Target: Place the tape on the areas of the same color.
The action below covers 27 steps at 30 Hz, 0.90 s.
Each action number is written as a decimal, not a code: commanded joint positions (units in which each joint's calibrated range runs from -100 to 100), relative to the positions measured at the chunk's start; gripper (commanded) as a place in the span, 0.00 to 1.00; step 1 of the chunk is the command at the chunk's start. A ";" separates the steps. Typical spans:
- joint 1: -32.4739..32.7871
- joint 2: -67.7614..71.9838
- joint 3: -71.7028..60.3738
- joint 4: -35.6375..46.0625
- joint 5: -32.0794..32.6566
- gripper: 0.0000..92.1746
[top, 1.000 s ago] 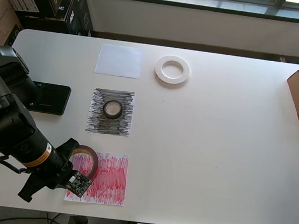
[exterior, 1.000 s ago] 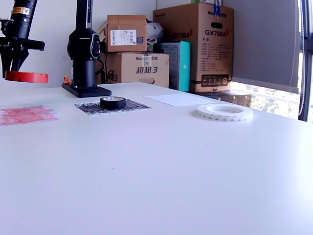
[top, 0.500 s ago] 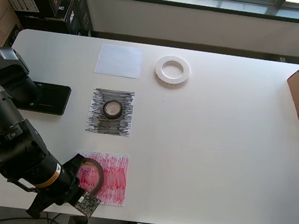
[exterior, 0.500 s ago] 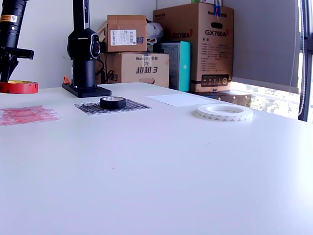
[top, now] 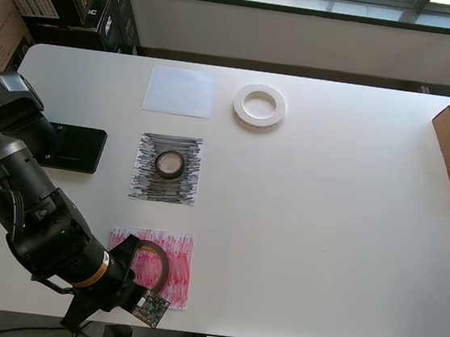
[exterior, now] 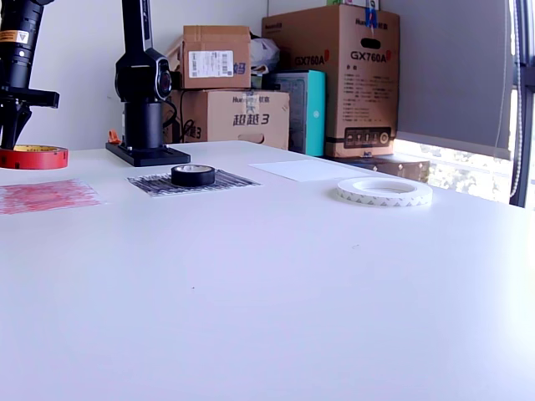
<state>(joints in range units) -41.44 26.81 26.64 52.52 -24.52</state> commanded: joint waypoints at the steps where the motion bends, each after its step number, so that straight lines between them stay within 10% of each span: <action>1: 0.49 0.50 -0.06 -0.47 0.38 0.00; 27: 1.28 6.58 -5.79 -0.47 1.52 0.00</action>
<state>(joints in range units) -39.97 33.34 20.90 52.43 -22.79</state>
